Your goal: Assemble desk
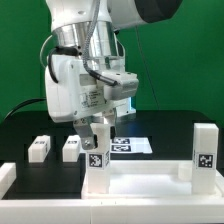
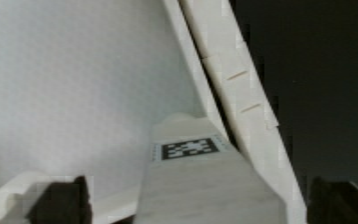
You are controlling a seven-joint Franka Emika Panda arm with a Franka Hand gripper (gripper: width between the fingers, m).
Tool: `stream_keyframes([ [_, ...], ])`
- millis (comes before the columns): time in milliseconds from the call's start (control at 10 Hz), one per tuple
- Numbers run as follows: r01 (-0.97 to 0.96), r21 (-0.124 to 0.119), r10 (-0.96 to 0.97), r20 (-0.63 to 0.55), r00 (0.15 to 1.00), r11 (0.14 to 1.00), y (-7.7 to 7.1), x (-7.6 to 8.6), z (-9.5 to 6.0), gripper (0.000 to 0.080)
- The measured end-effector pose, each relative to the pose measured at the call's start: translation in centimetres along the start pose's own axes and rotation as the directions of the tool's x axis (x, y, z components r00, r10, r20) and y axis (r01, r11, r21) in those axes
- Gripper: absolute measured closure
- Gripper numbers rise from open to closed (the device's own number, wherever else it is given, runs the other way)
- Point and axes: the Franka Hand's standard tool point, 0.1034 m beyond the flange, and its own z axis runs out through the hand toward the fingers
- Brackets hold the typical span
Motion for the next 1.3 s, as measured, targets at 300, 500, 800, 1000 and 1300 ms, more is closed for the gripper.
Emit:
stream_keyframes([
  [300,0.03,0.023,-0.031,0.031,0.999,0.999,0.5,-2.8,-2.6,0.0151],
  [500,0.044,0.019,-0.045,0.032,0.998,0.999,1.0,-3.2,-2.6,0.015],
  [800,0.047,0.016,-0.047,0.031,0.998,0.999,1.0,-3.3,-2.4,0.015],
  [1000,0.052,0.014,-0.053,0.031,0.998,0.999,1.2,-3.4,-2.3,0.015],
  [1300,0.121,-0.058,-0.119,0.028,0.992,0.991,6.7,-4.8,-1.1,0.015],
])
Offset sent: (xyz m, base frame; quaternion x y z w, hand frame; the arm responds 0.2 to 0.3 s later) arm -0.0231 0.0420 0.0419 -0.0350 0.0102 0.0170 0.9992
